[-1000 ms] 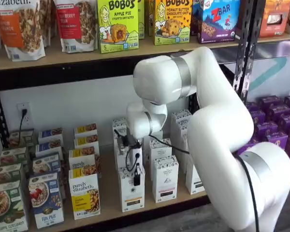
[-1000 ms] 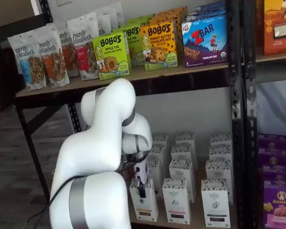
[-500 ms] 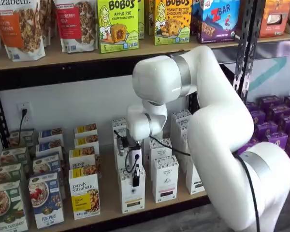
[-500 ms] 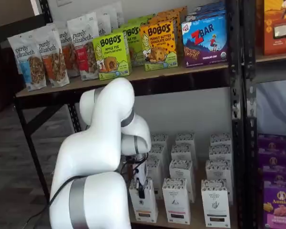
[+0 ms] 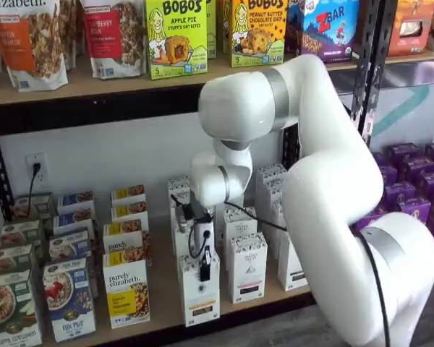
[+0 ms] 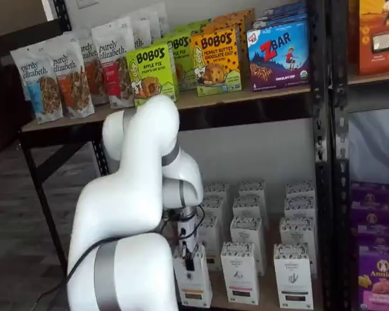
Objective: Pick up the white box with a yellow strip in the middle, on the bottom shelf, the fourth box from the left
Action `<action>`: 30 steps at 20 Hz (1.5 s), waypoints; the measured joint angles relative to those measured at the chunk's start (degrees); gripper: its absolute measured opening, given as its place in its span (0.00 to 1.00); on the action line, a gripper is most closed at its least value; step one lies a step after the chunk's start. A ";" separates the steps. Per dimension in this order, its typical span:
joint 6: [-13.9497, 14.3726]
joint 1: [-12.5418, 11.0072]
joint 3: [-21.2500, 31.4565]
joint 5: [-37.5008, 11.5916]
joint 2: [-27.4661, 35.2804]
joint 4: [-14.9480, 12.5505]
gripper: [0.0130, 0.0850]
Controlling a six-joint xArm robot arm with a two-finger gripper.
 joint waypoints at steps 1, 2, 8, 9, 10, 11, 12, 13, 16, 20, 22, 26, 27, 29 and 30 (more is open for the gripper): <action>0.45 0.14 1.64 -0.37 -1.13 -0.38 0.50; 0.77 0.31 3.41 -0.85 -2.31 -0.59 0.50; 0.65 1.26 14.48 -3.71 -10.04 0.45 0.50; 0.70 1.36 15.88 -3.94 -11.08 0.48 0.50; 0.88 1.49 17.71 -4.21 -12.53 0.43 0.50; 1.08 1.60 19.51 -4.19 -14.06 0.33 0.50; 1.30 1.69 21.04 -3.95 -15.42 0.20 0.50; 1.43 1.79 22.58 -3.78 -16.81 0.15 0.50; 2.05 2.15 27.24 -3.48 -21.24 -0.11 0.50; 2.39 2.44 33.49 -3.13 -27.87 -0.12 0.50; 2.36 2.42 36.13 -3.03 -31.03 -0.10 0.50; 2.58 2.30 39.67 -2.78 -35.70 -0.43 0.50; 2.89 2.26 40.79 -2.33 -37.40 -0.77 0.50; 3.91 2.22 42.96 -1.40 -40.93 -1.90 0.50; 4.32 2.21 43.63 -1.12 -42.06 -2.37 0.50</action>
